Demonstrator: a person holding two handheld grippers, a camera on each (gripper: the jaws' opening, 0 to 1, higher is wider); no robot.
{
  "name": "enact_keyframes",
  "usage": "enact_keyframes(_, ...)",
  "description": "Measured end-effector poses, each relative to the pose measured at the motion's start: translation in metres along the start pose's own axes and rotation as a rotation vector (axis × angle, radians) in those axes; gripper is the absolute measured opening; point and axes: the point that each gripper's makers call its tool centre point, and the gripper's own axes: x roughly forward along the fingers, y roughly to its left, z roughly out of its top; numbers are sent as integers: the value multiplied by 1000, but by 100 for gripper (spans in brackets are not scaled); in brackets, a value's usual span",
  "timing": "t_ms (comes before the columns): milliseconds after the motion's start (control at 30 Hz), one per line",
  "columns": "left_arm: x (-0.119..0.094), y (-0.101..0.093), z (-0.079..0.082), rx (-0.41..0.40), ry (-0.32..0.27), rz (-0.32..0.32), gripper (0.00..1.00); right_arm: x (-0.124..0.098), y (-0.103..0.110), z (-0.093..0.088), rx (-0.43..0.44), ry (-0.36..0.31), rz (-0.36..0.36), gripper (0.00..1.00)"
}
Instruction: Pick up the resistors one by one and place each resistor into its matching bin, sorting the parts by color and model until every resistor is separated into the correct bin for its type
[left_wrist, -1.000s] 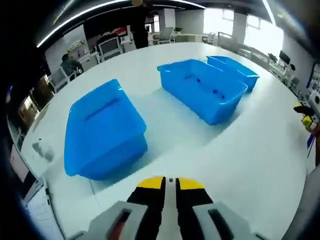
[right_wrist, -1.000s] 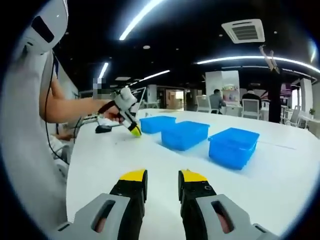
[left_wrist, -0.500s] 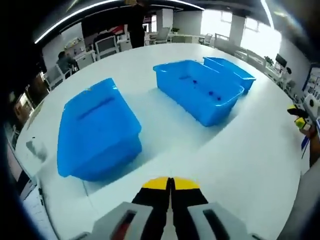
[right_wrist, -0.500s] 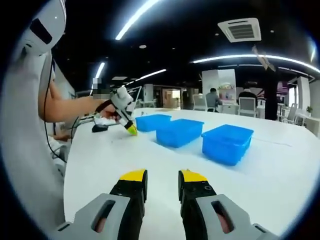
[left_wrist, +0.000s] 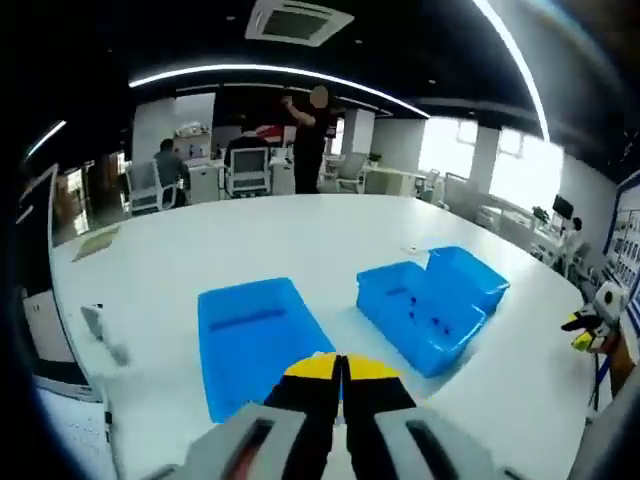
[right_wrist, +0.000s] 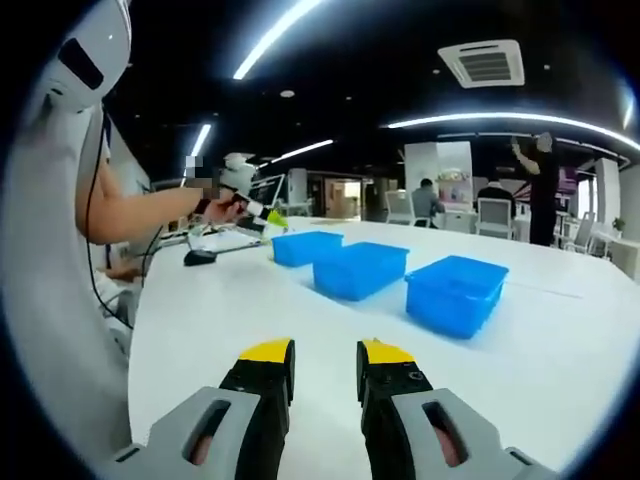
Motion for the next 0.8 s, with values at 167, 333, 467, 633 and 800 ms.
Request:
enact_keyframes(167,11,16,-1,5,4,44,4,0,8,5,-9,0,-4,27)
enact_keyframes(333,14,28,-2,3,2,104,12,0,16,7,-22,11,-7,27)
enact_keyframes(467,7,30,-5,-8,6,110,12,-2,21,9,-30,21,-17,27)
enact_keyframes(633,-14,22,-8,97,27,87,12,-3,24,10,-30,29,-26,27)
enact_keyframes(800,-38,21,0,160,-14,101,12,3,31,12,-55,57,-12,27)
